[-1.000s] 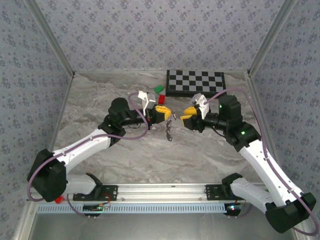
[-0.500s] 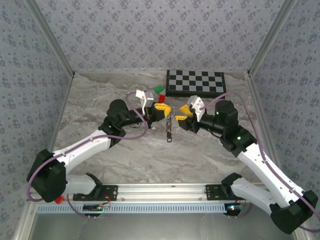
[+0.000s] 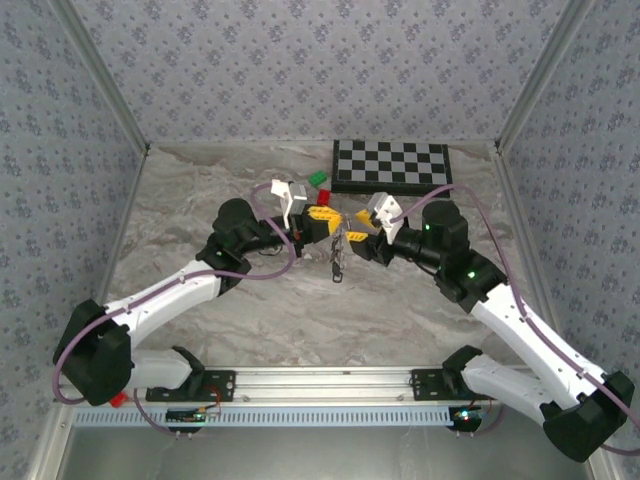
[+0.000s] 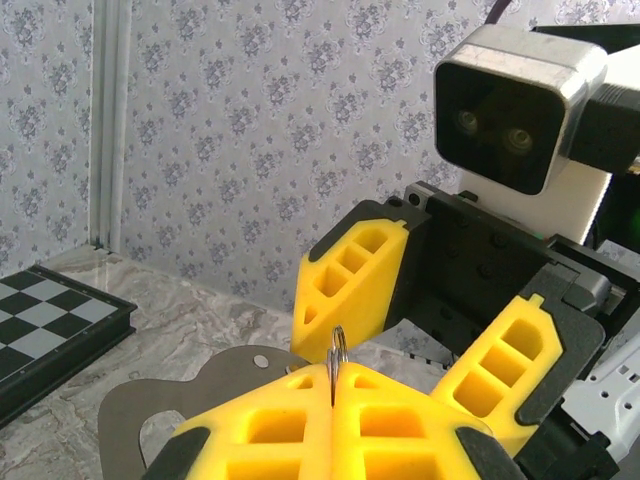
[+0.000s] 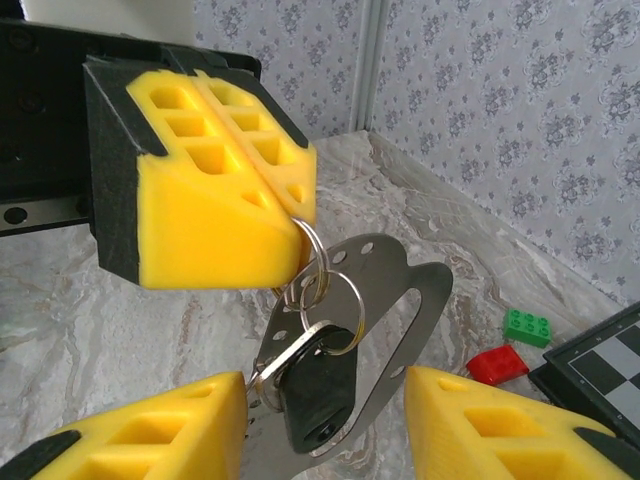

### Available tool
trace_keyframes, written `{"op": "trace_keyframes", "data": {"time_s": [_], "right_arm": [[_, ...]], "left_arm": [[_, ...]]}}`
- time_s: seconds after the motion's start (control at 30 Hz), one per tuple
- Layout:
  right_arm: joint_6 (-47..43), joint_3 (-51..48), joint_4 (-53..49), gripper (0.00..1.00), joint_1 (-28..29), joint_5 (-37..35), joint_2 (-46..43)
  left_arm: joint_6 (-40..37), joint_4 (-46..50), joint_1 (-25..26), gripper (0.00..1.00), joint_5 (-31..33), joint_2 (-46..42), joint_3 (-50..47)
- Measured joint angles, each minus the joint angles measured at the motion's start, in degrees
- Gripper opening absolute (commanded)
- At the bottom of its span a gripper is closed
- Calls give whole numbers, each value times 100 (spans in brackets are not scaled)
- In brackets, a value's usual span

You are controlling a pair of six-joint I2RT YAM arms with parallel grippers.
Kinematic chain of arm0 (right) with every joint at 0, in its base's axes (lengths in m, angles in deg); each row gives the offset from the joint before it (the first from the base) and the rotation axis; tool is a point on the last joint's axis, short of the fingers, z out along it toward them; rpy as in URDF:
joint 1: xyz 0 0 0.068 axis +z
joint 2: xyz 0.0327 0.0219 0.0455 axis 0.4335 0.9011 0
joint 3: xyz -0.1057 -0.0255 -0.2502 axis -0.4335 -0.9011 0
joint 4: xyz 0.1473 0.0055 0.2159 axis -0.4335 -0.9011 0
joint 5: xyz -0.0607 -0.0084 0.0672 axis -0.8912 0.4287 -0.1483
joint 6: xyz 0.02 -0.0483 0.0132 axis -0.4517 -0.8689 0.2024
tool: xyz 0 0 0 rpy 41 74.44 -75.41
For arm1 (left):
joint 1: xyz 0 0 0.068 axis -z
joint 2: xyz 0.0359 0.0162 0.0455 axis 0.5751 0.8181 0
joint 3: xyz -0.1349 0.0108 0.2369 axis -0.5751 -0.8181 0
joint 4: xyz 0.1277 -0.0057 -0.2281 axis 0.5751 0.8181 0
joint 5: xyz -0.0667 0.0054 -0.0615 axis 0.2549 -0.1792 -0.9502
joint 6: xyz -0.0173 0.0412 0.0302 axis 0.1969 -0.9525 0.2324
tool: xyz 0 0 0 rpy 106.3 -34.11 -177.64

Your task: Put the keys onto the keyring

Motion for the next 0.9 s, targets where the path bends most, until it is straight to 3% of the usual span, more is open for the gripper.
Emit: {"op": "trace_keyframes", "data": {"time_s": [0.13,0.23,0.4,0.5,0.9], "right_arm": [[-7,0,74,45,68,-122,94],[-68,0,111,35,109,-264,146],[-144,0,131,9,118,-409,140],[-188,0,122,0,120,-426,140],[-411,-109,-24,0,450,-450,186]], "left_arm": [[-2,2,4,0,0,-52,0],[-2,17,4,0,0,-66,-4],[-2,24,4,0,2,-66,-9],[0,22,4,0,7,-66,-11],[118,-83,4,0,48,-136,-192]]}}
